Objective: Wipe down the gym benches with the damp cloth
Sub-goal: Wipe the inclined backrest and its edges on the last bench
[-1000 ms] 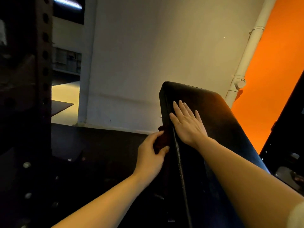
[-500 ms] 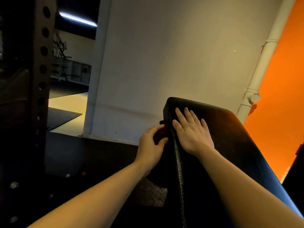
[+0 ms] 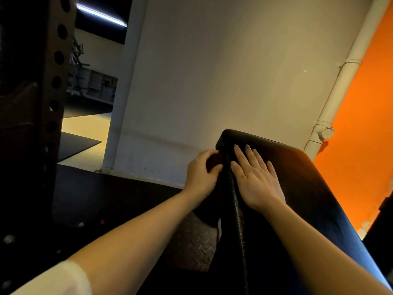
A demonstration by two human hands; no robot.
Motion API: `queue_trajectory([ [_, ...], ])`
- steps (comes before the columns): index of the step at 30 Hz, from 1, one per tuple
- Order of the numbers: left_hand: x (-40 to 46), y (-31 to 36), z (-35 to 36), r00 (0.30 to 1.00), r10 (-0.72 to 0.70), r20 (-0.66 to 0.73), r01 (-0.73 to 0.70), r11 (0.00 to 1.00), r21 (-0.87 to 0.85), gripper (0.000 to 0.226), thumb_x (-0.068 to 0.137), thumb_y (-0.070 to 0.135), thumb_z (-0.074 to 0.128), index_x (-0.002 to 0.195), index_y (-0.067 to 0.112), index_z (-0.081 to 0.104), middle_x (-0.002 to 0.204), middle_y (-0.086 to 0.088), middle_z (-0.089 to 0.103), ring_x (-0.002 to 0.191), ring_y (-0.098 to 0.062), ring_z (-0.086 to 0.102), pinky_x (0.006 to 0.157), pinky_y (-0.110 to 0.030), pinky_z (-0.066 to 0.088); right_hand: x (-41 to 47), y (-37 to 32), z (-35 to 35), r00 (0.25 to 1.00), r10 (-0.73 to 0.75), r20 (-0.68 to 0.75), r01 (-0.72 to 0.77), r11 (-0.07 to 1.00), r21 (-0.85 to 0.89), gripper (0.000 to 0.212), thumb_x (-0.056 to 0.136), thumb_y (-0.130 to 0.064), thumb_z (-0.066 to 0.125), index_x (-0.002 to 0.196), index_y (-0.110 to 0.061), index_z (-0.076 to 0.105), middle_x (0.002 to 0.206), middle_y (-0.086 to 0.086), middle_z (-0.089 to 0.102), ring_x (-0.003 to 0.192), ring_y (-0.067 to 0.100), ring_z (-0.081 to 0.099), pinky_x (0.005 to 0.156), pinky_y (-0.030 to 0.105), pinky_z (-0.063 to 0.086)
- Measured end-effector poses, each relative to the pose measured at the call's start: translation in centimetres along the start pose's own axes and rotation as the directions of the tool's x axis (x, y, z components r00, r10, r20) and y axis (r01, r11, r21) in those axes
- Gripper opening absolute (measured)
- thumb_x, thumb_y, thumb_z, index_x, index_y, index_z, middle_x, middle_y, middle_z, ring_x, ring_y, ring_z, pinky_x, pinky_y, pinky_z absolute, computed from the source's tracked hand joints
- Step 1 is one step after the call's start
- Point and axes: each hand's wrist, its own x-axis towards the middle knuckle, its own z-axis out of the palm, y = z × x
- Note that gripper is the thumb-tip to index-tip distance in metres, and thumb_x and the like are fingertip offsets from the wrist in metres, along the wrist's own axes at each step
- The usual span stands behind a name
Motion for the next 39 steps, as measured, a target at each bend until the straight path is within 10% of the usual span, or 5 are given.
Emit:
queue_trajectory([
  [23, 6.5, -1.5, 1.2, 0.997, 0.004, -0.080, 0.002, 0.997, 0.075, 0.031, 0.091, 0.003, 0.055, 0.119, 0.017, 0.058, 0.115, -0.003, 0.062, 0.104, -0.015, 0.057, 0.085, -0.020, 0.048, -0.4, -0.1, -0.2, 1.000, 0.002, -0.010, -0.001, 1.000, 0.028, 0.052, 0.101, -0.051, 0.008, 0.149, -0.042, -0.008, 0.159, -0.012, -0.014, 0.145, 0.006, -0.018, 0.120, 0.039, -0.008],
  [29, 4.4, -0.2, -2.1, 0.962, -0.087, 0.258, 0.203, 0.862, -0.465, 0.034, 0.098, 0.005, 0.047, 0.123, 0.023, 0.061, 0.121, 0.001, 0.062, 0.110, -0.012, 0.060, 0.089, -0.022, 0.052, -0.2, -0.2, 0.0, 1.000, 0.010, -0.012, -0.010, 1.000, 0.017, 0.052, 0.101, -0.051, 0.008, 0.149, -0.041, -0.009, 0.160, -0.011, -0.014, 0.145, 0.007, -0.018, 0.120, 0.039, -0.008],
  [35, 4.4, 0.4, -0.9, 0.993, 0.088, 0.073, -0.078, 0.989, -0.125, 0.031, 0.090, 0.003, 0.061, 0.116, 0.021, 0.062, 0.115, 0.010, 0.058, 0.110, -0.009, 0.056, 0.094, -0.028, 0.050, -0.1, -0.1, 0.0, 1.000, 0.013, -0.009, -0.013, 1.000, 0.010, 0.053, 0.100, -0.052, 0.009, 0.149, -0.041, -0.009, 0.160, -0.011, -0.014, 0.145, 0.007, -0.018, 0.120, 0.040, -0.007],
  [39, 6.5, 0.9, -0.3, 1.000, -0.021, 0.007, 0.021, 0.995, -0.101, 0.029, 0.093, 0.004, 0.055, 0.116, 0.022, 0.058, 0.110, 0.009, 0.055, 0.104, -0.012, 0.053, 0.093, -0.035, 0.051, 0.0, 0.0, 0.2, 1.000, 0.012, -0.022, -0.012, 1.000, 0.001, 0.052, 0.101, -0.051, 0.008, 0.149, -0.041, -0.009, 0.160, -0.011, -0.013, 0.145, 0.007, -0.017, 0.120, 0.039, -0.008],
])
